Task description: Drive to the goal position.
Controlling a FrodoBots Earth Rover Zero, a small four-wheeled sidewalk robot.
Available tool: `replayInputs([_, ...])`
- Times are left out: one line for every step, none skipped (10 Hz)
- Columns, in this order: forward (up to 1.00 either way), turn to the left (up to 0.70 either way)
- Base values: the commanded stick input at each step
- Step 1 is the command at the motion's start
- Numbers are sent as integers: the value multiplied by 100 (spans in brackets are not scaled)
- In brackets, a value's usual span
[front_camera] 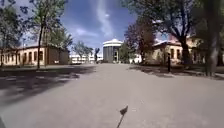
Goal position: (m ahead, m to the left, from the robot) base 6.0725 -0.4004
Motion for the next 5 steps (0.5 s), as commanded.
replayInputs([70, 6])
replayInputs([70, 6])
replayInputs([70, 6])
replayInputs([70, 6])
replayInputs([70, 6])
